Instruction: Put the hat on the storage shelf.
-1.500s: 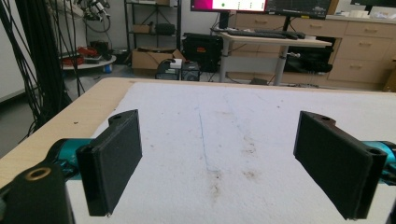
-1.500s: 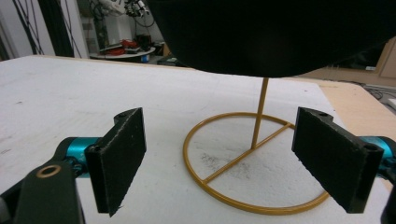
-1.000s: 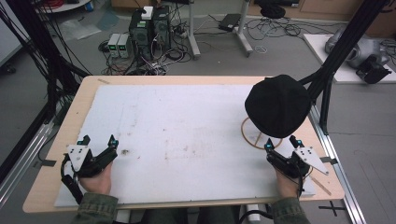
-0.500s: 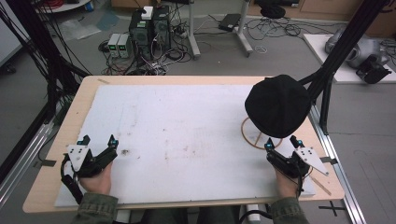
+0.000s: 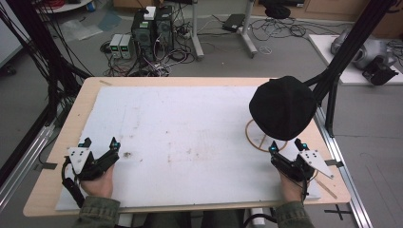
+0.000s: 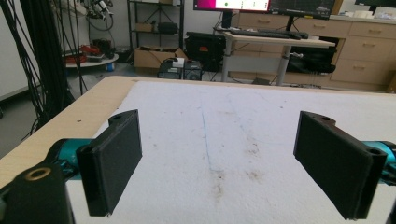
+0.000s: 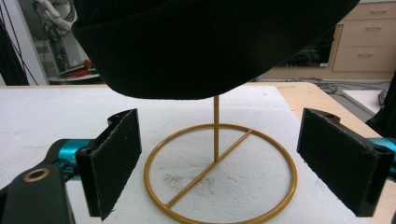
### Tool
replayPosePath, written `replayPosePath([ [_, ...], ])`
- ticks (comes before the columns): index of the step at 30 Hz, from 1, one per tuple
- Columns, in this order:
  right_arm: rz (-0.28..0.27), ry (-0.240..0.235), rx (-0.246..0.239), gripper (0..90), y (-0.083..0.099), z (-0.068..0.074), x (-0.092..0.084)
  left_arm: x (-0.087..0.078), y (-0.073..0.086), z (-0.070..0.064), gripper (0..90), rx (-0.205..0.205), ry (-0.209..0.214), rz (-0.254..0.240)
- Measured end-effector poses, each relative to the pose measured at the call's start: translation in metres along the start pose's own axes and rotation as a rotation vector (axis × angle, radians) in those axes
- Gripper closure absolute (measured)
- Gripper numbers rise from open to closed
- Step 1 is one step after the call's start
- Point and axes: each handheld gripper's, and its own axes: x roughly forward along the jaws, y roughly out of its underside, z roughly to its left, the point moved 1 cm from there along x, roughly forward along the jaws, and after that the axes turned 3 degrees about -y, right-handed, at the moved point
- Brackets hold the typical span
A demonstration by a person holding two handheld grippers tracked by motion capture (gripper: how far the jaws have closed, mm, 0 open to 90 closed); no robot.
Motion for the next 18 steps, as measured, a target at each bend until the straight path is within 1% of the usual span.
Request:
replayPosePath([
  [1,-0.004,-0.001,-0.008,12.8,0.0000,-0.0002,0.0001,-0.0001,0.0000,0.0000,15.5,0.003,0.000,0.002],
  [3,0.002,-0.004,0.000,12.8,-0.0001,0.0010,-0.0003,-0.0003,-0.0003,-0.0004,15.5,0.004,0.001,0.004],
  [4,-0.005,-0.005,-0.006,12.8,-0.0005,0.0009,0.0000,-0.0003,-0.0002,-0.0006,15.5,0.002,0.002,0.006],
  [7,-0.006,-0.002,0.000,12.8,-0.0009,0.0017,-0.0007,0.0001,0.0001,-0.0003,15.4,-0.001,0.000,0.010],
  [11,-0.002,-0.005,0.000,12.8,-0.0004,0.0022,0.0001,-0.0001,0.0001,0.0000,15.5,0.005,-0.002,0.013],
  [15,-0.008,-0.002,0.003,12.8,-0.0010,0.0025,0.0006,-0.0008,0.0000,-0.0001,15.4,0.006,-0.001,0.009],
  [16,-0.011,0.000,-0.002,12.8,-0.0013,0.0022,0.0009,-0.0010,-0.0001,0.0002,15.4,0.007,-0.003,0.007],
  [18,-0.006,0.000,0.003,12.8,-0.0010,0.0031,0.0010,-0.0009,0.0000,0.0005,15.4,0.004,-0.005,0.006],
])
